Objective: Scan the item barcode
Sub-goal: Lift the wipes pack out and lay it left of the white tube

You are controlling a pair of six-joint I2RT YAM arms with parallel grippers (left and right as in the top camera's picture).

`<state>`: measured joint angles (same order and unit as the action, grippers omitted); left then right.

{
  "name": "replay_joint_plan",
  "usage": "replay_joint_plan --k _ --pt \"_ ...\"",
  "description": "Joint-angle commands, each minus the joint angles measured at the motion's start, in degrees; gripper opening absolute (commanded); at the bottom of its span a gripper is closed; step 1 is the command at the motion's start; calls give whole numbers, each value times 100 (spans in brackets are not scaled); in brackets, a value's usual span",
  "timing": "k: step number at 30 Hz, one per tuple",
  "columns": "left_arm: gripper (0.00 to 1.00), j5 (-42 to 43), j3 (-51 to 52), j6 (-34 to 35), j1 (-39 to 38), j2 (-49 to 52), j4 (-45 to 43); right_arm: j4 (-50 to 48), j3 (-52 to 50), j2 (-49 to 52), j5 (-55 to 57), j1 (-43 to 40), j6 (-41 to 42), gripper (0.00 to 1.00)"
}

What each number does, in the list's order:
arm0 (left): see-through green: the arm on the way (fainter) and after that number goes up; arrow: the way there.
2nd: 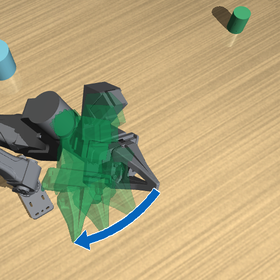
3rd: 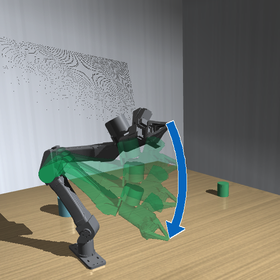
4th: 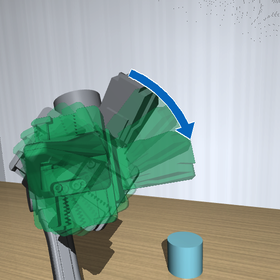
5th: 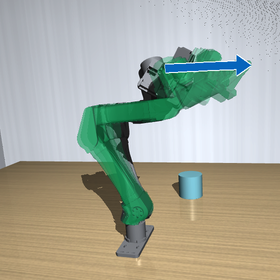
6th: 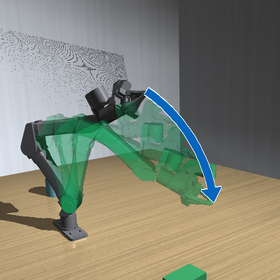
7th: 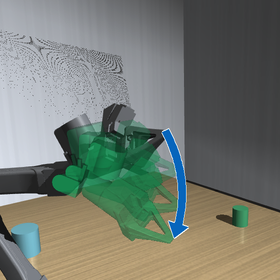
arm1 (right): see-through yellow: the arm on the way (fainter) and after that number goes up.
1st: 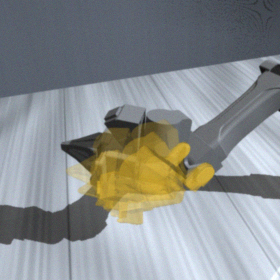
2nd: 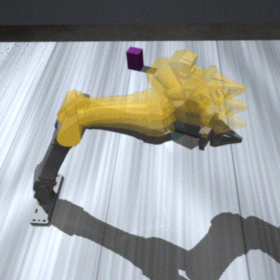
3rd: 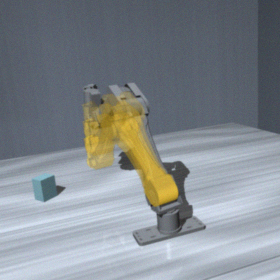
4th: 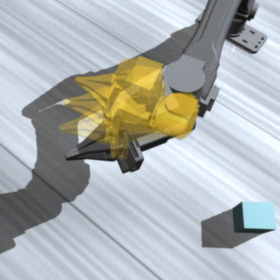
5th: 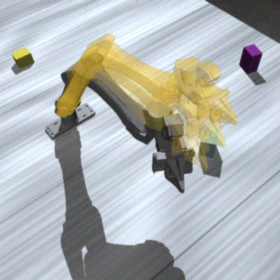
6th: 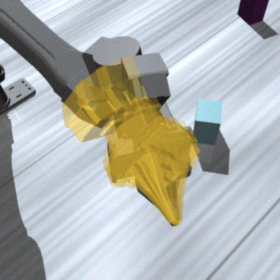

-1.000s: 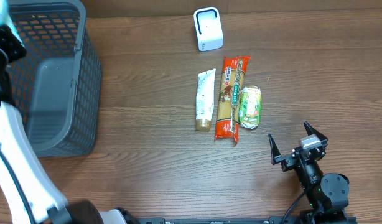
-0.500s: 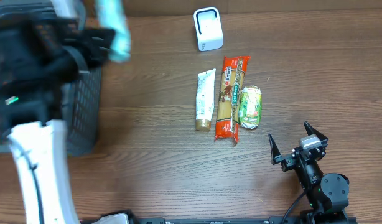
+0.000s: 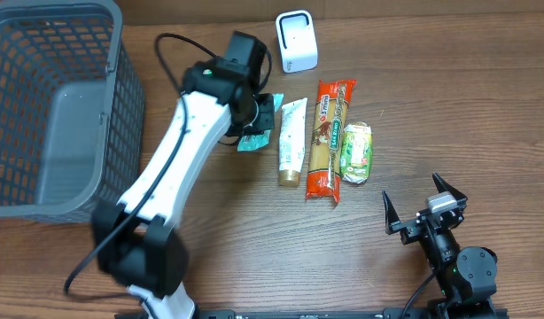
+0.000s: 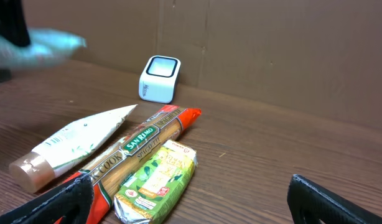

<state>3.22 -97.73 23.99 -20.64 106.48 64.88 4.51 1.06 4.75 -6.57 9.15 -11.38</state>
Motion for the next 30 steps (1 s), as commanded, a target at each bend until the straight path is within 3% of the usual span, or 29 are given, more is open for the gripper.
replay_joint_plan --k 1,5,11,12,14,16,17,22,30 --pt "4 -452 11 339 -57 684 -22 -26 -59 -42 52 33 -2 100" --pt "4 -20 11 459 -127 1436 -79 -28 -59 -42 52 33 -4 100" --pt "7 -17 11 546 -195 1862 -83 -28 -59 -42 52 33 -4 100" --pt "18 -17 11 544 -195 1867 -85 -28 -59 -42 52 33 -4 100" --pt "64 -20 -4 544 -190 1853 -94 -28 -59 -42 52 33 -4 100" --pt "84 -20 -96 535 -153 1845 -57 -26 -59 -42 52 33 -4 100" --pt "88 -15 -166 535 -133 1845 -7 -26 -59 -42 52 33 -4 100" --pt "90 33 -1134 466 46 1834 693 -26 -59 -42 52 33 -4 100" --pt "89 129 -3773 254 199 1823 2374 -28 -59 -42 52 33 -2 100"
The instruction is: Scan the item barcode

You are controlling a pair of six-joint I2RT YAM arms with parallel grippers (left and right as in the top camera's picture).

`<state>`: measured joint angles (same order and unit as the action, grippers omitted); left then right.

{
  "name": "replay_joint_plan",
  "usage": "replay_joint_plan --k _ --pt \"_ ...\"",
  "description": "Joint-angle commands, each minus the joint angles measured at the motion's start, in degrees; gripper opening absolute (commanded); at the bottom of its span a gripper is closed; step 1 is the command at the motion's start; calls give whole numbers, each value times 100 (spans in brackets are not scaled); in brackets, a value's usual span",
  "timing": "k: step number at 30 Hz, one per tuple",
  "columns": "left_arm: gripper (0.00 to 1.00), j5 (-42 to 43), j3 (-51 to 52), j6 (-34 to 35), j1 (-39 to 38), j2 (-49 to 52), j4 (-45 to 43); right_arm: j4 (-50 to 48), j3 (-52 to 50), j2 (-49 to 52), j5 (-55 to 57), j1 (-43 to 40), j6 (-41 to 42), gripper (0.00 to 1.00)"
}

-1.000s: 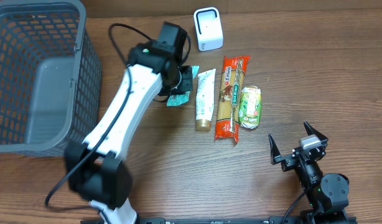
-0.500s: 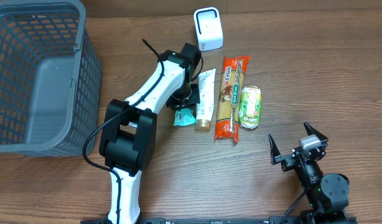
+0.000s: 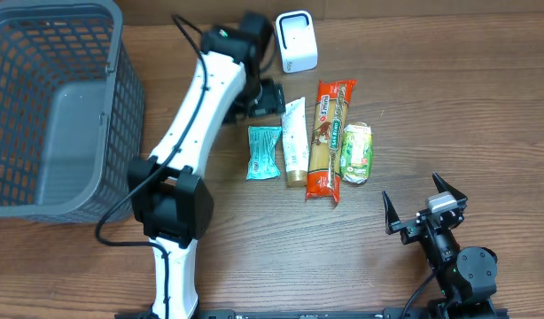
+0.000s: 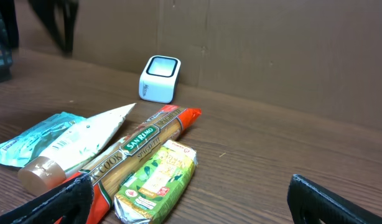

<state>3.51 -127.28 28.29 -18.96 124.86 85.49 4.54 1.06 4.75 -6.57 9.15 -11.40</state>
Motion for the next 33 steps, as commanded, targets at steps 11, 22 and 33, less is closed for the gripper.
replay_joint_plan --k 11,22,33 --pt "96 1165 -1904 -1311 -330 -763 1132 -31 -59 -42 52 33 -2 100" --pt "100 -63 472 -562 -824 -3335 1132 -28 -59 -42 52 33 0 100" --pt "100 -1834 3147 1899 -824 -6181 748 -31 -59 -42 52 33 -2 100"
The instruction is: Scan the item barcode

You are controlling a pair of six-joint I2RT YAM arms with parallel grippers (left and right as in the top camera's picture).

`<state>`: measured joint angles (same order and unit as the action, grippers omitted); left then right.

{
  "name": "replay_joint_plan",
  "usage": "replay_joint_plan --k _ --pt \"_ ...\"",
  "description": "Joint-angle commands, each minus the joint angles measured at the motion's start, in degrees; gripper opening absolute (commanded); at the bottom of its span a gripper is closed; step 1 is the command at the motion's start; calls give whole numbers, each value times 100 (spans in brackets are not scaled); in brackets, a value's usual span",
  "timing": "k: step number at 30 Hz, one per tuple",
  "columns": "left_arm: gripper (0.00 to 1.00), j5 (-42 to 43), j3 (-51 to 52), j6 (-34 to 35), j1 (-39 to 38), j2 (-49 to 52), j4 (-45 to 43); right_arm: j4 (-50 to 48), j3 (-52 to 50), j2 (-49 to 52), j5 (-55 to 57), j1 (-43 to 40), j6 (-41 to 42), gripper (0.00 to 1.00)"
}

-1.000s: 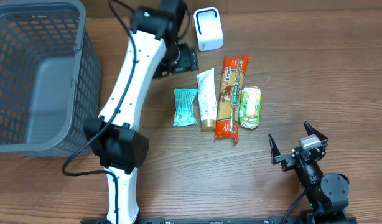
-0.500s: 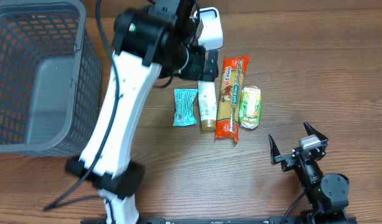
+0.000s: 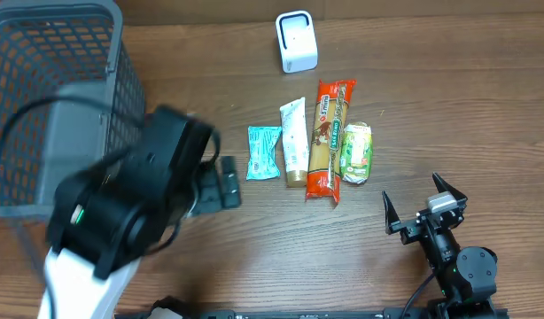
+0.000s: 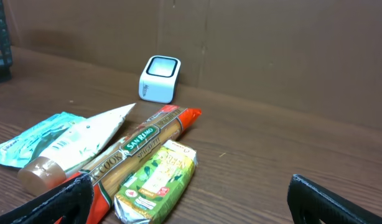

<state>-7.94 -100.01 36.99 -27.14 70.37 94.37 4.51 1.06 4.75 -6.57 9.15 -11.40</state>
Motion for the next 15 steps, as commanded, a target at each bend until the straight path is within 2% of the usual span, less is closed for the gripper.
replay_joint_plan --k 1,5,15 --pt "100 -686 551 1215 -7 -918 -188 -28 -59 -42 52 33 0 100" --pt "100 -590 997 1882 -7 -1346 -160 -28 -59 -42 52 33 0 100" --pt "100 -249 1381 1895 -7 -1185 -166 -28 -59 -42 52 33 -2 100"
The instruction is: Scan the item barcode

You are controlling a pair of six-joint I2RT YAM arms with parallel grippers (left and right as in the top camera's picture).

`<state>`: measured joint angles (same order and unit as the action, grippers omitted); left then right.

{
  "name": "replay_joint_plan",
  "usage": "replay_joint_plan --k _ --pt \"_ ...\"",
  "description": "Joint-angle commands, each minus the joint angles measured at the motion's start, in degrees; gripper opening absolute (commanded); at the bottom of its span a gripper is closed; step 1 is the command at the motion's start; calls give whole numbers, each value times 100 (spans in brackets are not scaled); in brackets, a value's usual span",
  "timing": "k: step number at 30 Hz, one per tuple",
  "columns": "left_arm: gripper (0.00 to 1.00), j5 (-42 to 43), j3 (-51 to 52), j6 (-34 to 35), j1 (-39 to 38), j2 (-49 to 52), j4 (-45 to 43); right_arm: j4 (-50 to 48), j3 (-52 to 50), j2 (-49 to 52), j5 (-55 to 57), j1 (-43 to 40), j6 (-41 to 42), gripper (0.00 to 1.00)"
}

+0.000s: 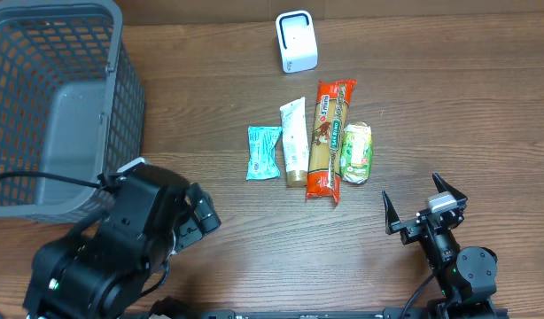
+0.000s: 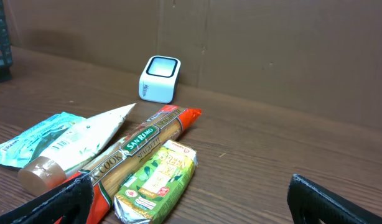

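The white barcode scanner [image 1: 296, 42] stands at the back of the table, also in the right wrist view [image 2: 159, 79]. In front of it lie four items in a row: a teal packet [image 1: 264, 152], a white tube [image 1: 293, 142], a red spaghetti pack [image 1: 329, 140] and a green tea pack [image 1: 356, 153]. My left gripper [image 1: 204, 215] is drawn back at the lower left, away from the items, with nothing seen in it. My right gripper [image 1: 414, 193] rests open at the lower right, a little short of the green tea pack [image 2: 157, 180].
A grey mesh basket [image 1: 121, 106] fills the left side of the table. The bulky left arm [image 1: 112, 257] covers the lower left corner. Brown cardboard walls stand behind the scanner.
My left arm has drawn back further, from the table's left middle to the lower left corner. The items, the scanner and the right gripper have not moved.
At first the teal packet was up at my left gripper, close to the scanner. Then it lay on the table left of the tube, with the gripper empty beside the scanner. After that the left arm was back at the left, and now at the lower left.
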<state>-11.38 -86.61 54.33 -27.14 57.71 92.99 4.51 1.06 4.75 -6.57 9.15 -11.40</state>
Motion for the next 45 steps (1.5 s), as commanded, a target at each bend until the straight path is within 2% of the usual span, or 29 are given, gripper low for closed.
replay_joint_plan --k 1,20,22,26,30,32,35,38,41,45 --pt "100 92 42 162 -7 118 -26 -28 -59 -42 52 33 -2 100" --pt "100 90 42 160 -7 962 -28 -140 -59 -42 -105 33 4 100" --pt "100 90 42 162 -7 1064 -28 -442 -59 -42 -920 39 7 100" --pt "100 92 42 160 -7 1300 -26 -723 -59 -42 -3445 39 101 100" --pt "100 92 42 160 -7 1510 -28 -1856 -59 -42 -5508 39 105 100" --pt "100 114 42 162 -7 1665 -33 -2326 -59 -42 -5873 39 205 100" --pt "100 540 39 -111 -7 1794 15 -2758 -57 -42 -5744 39 1005 100" --pt "100 376 -44 -380 13 1753 -22 -3348 11 -42 -5549 37 1847 100" --pt "99 111 -367 -407 22 1622 20 -3423 315 -39 -5497 37 2218 100" --pt "100 -192 -1145 -452 24 1342 127 -3080 892 -20 -5442 37 2236 100"
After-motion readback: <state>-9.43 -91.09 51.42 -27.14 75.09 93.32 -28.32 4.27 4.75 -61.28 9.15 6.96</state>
